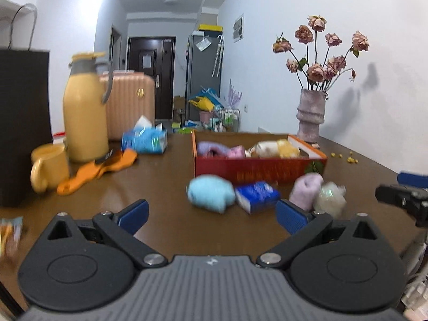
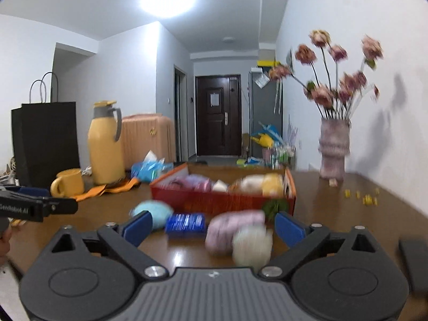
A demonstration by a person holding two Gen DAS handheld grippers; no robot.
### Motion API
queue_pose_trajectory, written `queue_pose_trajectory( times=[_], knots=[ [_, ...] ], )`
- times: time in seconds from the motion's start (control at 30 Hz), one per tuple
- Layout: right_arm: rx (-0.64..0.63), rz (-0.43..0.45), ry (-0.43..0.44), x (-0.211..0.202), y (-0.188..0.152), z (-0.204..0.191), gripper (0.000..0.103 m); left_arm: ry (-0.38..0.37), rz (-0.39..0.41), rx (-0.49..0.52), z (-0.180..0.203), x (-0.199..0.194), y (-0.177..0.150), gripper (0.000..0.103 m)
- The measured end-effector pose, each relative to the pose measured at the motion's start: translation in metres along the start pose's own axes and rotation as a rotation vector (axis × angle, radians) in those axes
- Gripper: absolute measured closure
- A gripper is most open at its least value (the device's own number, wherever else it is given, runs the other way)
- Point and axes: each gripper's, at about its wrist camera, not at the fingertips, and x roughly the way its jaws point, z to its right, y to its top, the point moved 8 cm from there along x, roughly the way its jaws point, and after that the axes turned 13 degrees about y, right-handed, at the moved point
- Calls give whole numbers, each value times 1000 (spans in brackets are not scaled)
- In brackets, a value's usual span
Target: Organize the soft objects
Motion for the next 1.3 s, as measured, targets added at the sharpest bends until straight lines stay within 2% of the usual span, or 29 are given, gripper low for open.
queue_pose_trajectory(
  times=[0.13, 0.3, 0.4, 0.47, 0.53, 0.6, 0.67, 0.7, 0.77, 0.8, 0.83, 0.9, 0.93, 1.0, 1.07, 1.13, 1.23, 1.3],
  knots=[
    [43, -54, -3, -18, -28, -3, 5, 6, -25, 25, 0, -6, -14, 0],
    [71, -54, -33, -20, -30, 8, 9, -29, -41, 5, 14, 5, -10, 0],
    [109, -93, -14, -7, -38, 15, 23, -60, -51, -9, 35, 28, -7, 0],
    [146, -129, 31, 8, -45, 18, 44, -108, -45, 11, 61, 47, 0, 0],
    [200, -151, 71, 26, -51, 26, 60, -159, -34, 47, 88, 66, 7, 1],
    [231, -165, 68, 46, -53, 39, 65, -218, -42, 81, 115, 87, 14, 11],
    [273, -166, 81, 67, -52, 51, 67, -289, -102, 91, 139, 111, 17, 20],
    [306, -174, 96, 78, -52, 58, 68, -308, -134, 83, 146, 122, 17, 26],
    [341, -180, 103, 95, -51, 70, 68, -316, -191, 51, 156, 144, 17, 29],
    [342, -182, 92, 102, -50, 77, 68, -331, -213, 37, 160, 155, 16, 34],
    [345, -181, 64, 109, -49, 86, 68, -343, -234, 29, 164, 164, 15, 40],
    [364, -173, -13, 115, -49, 108, 67, -365, -267, 31, 171, 176, 12, 66],
    [372, -171, -49, 117, -48, 118, 66, -380, -268, 34, 173, 178, 11, 70],
    [378, -150, -71, 118, -43, 133, 66, -394, -246, 67, 173, 173, 11, 78],
    [377, -118, -61, 112, -36, 137, 66, -384, -208, 115, 168, 163, 13, 81],
    [370, -90, -60, 104, -30, 134, 66, -359, -113, 189, 161, 144, 17, 83],
    [357, -70, -9, 95, -25, 117, 64, -292, 46, 320, 144, 109, 13, 83],
    [360, -72, 46, 92, -25, 100, 64, -296, 78, 378, 134, 87, -2, 81]
  ],
)
